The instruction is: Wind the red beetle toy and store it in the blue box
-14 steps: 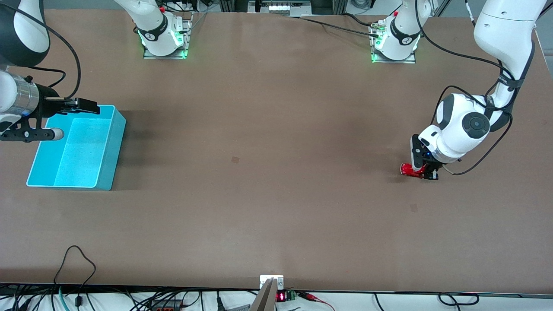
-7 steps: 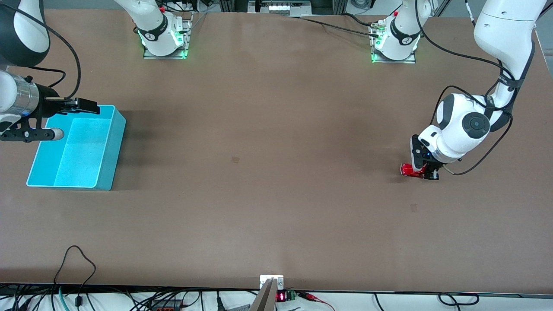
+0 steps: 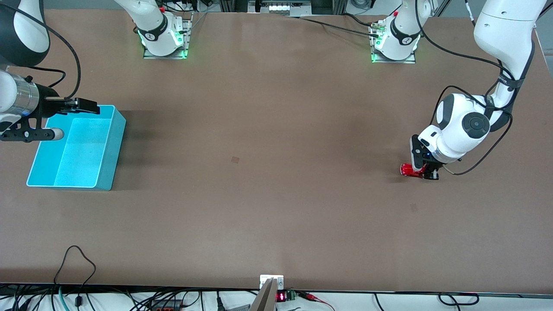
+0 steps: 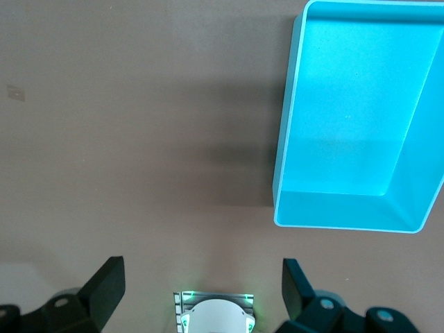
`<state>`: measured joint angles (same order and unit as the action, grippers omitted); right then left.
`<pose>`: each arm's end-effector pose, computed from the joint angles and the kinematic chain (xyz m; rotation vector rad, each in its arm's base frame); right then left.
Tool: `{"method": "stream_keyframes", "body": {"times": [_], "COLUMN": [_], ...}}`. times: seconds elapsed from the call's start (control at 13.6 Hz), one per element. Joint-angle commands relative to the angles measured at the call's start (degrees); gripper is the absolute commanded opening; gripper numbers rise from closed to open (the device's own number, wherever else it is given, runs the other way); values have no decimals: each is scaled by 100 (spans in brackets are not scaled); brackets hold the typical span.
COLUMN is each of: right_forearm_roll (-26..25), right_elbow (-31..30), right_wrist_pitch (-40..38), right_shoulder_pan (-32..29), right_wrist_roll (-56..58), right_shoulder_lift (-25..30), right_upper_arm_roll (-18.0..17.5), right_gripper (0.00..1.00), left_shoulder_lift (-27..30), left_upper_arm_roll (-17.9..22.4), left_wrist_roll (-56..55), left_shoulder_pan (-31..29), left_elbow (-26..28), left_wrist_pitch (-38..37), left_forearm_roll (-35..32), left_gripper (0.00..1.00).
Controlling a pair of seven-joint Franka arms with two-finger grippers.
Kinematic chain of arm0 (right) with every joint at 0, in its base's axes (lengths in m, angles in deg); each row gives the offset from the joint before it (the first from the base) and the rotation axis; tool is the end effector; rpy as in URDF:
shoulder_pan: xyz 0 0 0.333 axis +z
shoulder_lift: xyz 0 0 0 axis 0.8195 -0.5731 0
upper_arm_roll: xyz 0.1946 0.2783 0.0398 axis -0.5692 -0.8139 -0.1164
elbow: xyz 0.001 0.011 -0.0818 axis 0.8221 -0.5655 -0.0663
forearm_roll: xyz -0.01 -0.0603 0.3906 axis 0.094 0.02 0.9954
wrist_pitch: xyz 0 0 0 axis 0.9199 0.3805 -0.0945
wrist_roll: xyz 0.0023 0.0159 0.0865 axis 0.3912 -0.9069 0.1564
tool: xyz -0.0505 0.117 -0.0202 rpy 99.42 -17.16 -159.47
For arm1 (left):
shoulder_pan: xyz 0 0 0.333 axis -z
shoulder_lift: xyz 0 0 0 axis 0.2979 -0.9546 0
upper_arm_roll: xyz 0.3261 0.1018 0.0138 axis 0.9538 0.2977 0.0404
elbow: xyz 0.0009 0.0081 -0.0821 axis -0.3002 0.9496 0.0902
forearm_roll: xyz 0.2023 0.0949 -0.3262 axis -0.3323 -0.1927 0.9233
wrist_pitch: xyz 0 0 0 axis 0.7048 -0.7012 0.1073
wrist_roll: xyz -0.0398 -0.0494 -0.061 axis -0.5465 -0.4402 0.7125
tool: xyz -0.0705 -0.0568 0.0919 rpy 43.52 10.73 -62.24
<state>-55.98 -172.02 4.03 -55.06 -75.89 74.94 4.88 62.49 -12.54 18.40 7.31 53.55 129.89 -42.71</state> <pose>0.5729 -0.0081 0.5167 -3.0864 -0.0295 0.4634 0.5848 0.0227 0.1963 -2.1223 2.1984 -0.0130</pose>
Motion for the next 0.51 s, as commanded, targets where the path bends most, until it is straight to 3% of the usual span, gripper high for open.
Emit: {"method": "stream_keyframes", "body": {"times": [0.0,0.44], "right_forearm_roll": [22,22], "right_elbow": [123,123], "right_wrist_pitch": [-119,-119], "right_shoulder_pan": [-15,-23], "right_wrist_roll": [85,85], "right_shoulder_lift": [-41,-41], "right_upper_arm_roll": [9,9], "right_gripper": [100,100], "left_shoulder_lift": [-213,-249], "left_upper_arm_roll": [-37,-37], "left_wrist_roll": [174,270], "left_shoulder_pan": [-306,-825], "left_elbow": [52,26], "left_wrist_pitch": [-108,-441], "left_forearm_roll": [-203,-255], "left_gripper": [33,33]}}
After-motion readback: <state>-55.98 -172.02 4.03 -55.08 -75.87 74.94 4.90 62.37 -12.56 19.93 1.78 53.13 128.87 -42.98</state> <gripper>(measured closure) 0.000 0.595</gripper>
